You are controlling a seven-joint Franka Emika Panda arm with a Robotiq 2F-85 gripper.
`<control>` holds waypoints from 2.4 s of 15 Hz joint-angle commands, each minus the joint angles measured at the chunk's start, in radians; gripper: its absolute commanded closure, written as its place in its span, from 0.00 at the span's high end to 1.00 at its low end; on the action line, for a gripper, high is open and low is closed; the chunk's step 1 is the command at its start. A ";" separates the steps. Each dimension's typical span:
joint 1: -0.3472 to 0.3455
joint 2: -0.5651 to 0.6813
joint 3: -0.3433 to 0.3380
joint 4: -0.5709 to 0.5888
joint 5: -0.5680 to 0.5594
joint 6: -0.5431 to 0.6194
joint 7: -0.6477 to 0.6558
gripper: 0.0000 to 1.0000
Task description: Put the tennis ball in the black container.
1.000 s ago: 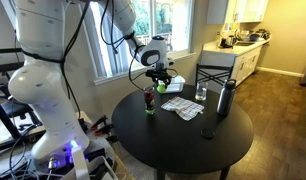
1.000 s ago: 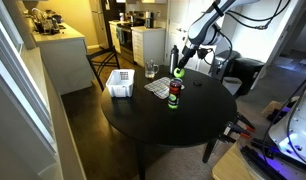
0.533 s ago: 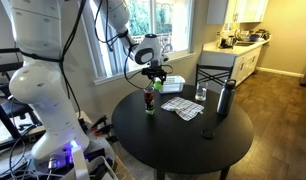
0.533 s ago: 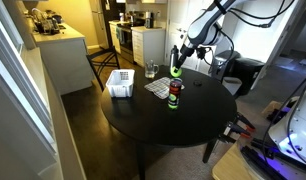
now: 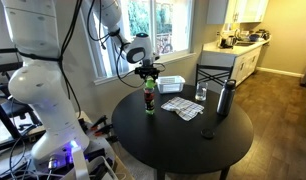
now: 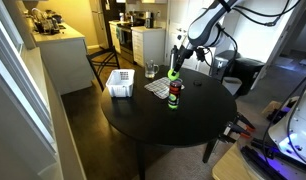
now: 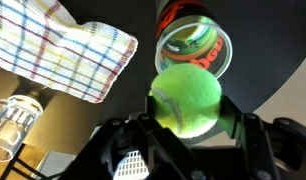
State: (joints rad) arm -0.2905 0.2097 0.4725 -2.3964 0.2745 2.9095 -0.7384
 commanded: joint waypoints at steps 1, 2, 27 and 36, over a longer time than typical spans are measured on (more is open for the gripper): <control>-0.066 -0.135 0.100 -0.137 0.141 0.021 -0.125 0.38; -0.075 -0.159 0.118 -0.160 0.182 0.017 -0.156 0.38; -0.077 -0.009 0.121 -0.077 0.650 0.242 -0.637 0.38; -0.104 0.070 0.190 -0.044 0.630 0.240 -0.640 0.38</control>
State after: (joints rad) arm -0.3632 0.2503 0.6280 -2.4484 0.8796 3.1195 -1.3186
